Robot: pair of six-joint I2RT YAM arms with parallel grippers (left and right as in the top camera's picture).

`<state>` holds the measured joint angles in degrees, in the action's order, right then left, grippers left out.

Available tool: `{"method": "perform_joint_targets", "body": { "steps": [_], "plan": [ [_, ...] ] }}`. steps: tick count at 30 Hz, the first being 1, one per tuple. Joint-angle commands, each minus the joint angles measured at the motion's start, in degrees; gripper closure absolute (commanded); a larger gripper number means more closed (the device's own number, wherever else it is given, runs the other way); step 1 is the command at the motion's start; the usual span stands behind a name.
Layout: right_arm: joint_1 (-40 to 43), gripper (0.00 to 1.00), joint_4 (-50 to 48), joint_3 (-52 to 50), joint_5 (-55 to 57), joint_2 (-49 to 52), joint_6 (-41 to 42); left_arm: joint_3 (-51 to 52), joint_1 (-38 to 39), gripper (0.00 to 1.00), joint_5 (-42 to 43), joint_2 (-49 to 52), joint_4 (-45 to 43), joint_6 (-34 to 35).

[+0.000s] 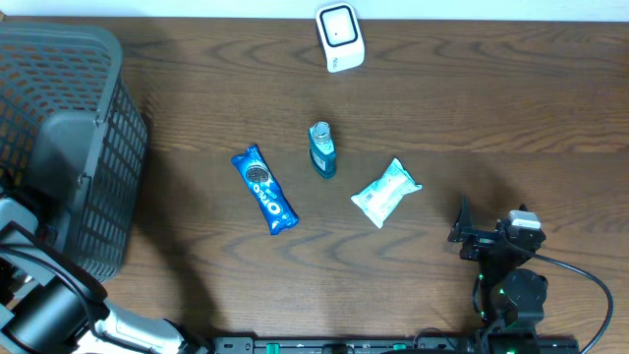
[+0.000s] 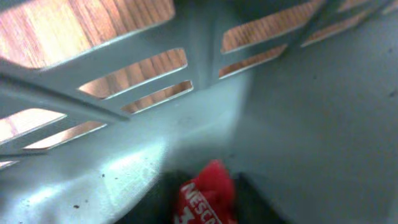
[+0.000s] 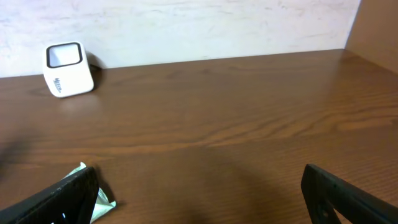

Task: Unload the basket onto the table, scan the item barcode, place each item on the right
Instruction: 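Grasp the red Nescafe stick inside the basket with the left gripper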

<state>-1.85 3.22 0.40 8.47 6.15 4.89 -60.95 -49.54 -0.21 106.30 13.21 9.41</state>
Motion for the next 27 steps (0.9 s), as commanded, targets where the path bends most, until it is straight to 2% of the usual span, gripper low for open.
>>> {"method": "perform_joint_targets", "body": {
  "steps": [1,8,17,27],
  "plan": [
    [-0.50,0.01,0.22,-0.09,0.22,-0.13,-0.70,9.07,-0.15,0.92,8.98,9.29,6.16,1.36],
    [-0.50,0.01,0.22,-0.09,0.22,-0.13,-0.70,7.58,0.22,0.93,15.93,7.13,5.92,1.33],
    [-0.50,0.01,0.24,-0.09,0.22,-0.13,-0.70,1.79,6.45,0.93,16.31,2.10,5.95,1.38],
    [-0.50,0.01,0.24,-0.09,0.22,-0.13,-0.70,-10.82,14.14,0.92,16.26,-12.28,10.29,2.03]
  ]
}}
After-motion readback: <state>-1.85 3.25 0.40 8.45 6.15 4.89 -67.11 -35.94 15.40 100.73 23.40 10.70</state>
